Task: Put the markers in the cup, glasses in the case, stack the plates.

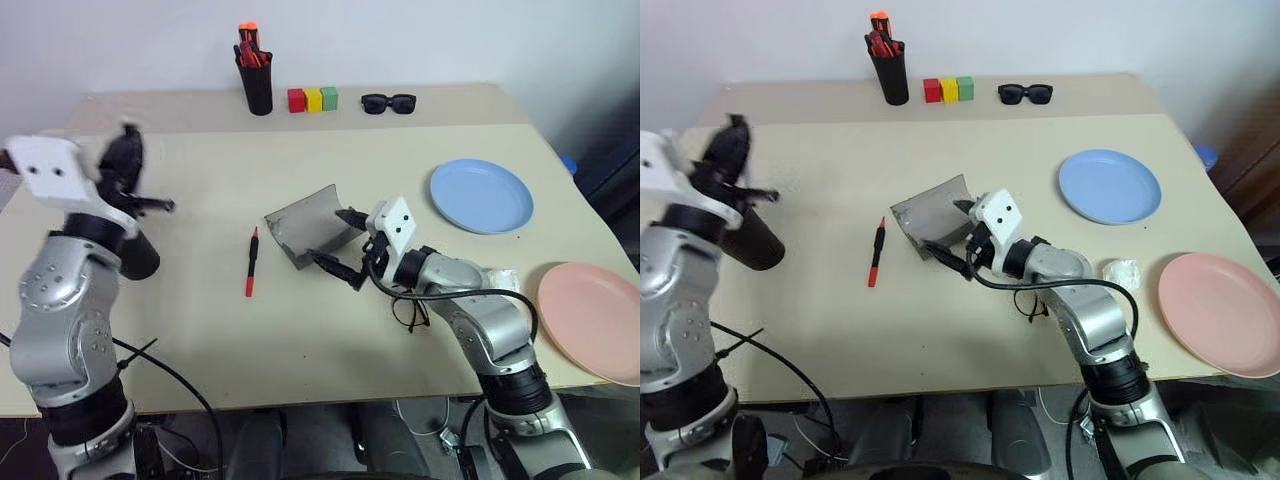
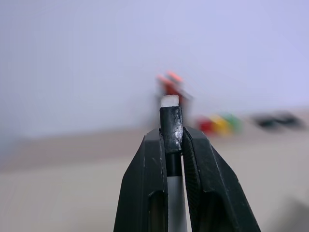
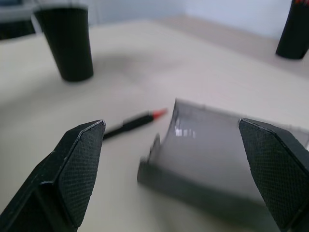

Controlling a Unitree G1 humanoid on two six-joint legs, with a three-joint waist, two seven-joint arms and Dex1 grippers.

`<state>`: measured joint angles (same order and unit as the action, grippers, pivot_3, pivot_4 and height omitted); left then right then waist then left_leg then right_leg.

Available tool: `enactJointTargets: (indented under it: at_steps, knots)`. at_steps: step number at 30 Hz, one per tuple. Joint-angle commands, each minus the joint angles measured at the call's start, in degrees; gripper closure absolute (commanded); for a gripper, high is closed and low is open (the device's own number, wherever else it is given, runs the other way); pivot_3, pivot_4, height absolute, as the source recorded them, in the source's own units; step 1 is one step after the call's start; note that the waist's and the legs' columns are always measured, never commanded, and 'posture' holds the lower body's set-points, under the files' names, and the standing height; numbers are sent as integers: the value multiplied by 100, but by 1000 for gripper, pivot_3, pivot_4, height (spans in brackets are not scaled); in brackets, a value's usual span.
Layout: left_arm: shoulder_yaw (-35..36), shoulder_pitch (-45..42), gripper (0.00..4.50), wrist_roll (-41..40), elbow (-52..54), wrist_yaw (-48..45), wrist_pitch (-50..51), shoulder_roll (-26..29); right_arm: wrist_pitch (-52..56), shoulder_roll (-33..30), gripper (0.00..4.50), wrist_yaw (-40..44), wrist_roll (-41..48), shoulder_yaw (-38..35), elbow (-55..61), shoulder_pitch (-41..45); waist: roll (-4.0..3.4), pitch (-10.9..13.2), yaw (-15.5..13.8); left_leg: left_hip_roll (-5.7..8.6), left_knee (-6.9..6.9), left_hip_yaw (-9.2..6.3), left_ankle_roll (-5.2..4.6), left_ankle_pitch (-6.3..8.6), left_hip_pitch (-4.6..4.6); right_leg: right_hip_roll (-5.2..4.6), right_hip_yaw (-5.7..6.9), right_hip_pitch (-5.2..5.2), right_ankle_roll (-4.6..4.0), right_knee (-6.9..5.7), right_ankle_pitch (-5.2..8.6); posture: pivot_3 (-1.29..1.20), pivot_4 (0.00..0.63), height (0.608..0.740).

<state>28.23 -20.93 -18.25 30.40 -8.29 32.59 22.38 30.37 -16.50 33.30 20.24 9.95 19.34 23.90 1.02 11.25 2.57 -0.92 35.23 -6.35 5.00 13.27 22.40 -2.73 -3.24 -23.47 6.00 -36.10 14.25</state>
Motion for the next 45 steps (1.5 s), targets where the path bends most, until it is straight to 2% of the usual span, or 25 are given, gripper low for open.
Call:
enactJointTargets:
  at_steps: [1,3,12,17,24,30,34,36,38,42,45]
  knots:
    - [267,-170,4454,486,-309,486,-735,116,-127,378,0,184,549,-102,308,408,0,0,0,-1,-1,-1,0,0,-2,3,1,0,1,-3,-1,0,150,740]
    - [204,-130,4454,678,-502,608,-1046,102,-149,401,0,430,619,44,331,556,0,0,-14,-1,-1,-7,0,0,-2,4,5,0,2,-5,-1,0,150,740]
    - [-169,556,4454,1379,-988,762,-1883,92,-356,443,0,514,355,253,-47,719,4,-2,-16,0,0,-7,0,0,0,1,6,3,-1,-2,0,0,150,740]
    - [-189,669,4454,1426,-1225,819,-2092,24,-370,447,0,537,321,316,-9,640,3,-2,-6,-1,-1,-7,0,0,-2,2,6,2,-1,-5,0,0,150,740]
    - [-202,612,1224,1457,-1459,885,-2252,43,-362,441,0,520,297,360,29,585,4,-2,-12,-1,-1,-7,0,0,-1,2,6,2,0,-4,0,0,150,740]
    - [-334,458,1224,943,-1140,605,-2279,-81,-349,388,0,505,299,313,59,555,4,-2,-15,-1,-1,-7,0,0,-1,2,6,2,0,-4,-1,0,150,740]
    - [-1057,423,1224,31,-348,-295,-1493,7,-305,212,0,533,326,182,108,520,4,-2,-36,0,0,-7,1,0,1,0,7,4,0,-2,0,0,150,740]
    - [-1427,429,676,-189,-64,-435,-674,128,-320,93,0,559,319,112,96,495,4,-2,-22,0,1,-7,0,0,1,-1,6,5,0,-1,0,0,150,740]
    - [-1846,417,19,-30,43,-303,277,307,-343,-21,0,585,314,70,81,469,3,-2,-5,0,0,-7,0,0,-1,1,6,4,0,-4,0,0,150,740]
    - [-2182,204,19,306,56,421,1771,169,-348,-194,0,616,313,41,97,425,2,-1,43,-1,-2,-8,-1,0,-6,5,5,2,0,-11,0,0,150,740]
    - [-2108,-124,19,182,-116,823,3137,-355,-196,-485,0,841,423,43,255,331,2,-1,3,-1,0,-12,-1,0,-4,6,7,2,2,-12,0,0,150,740]
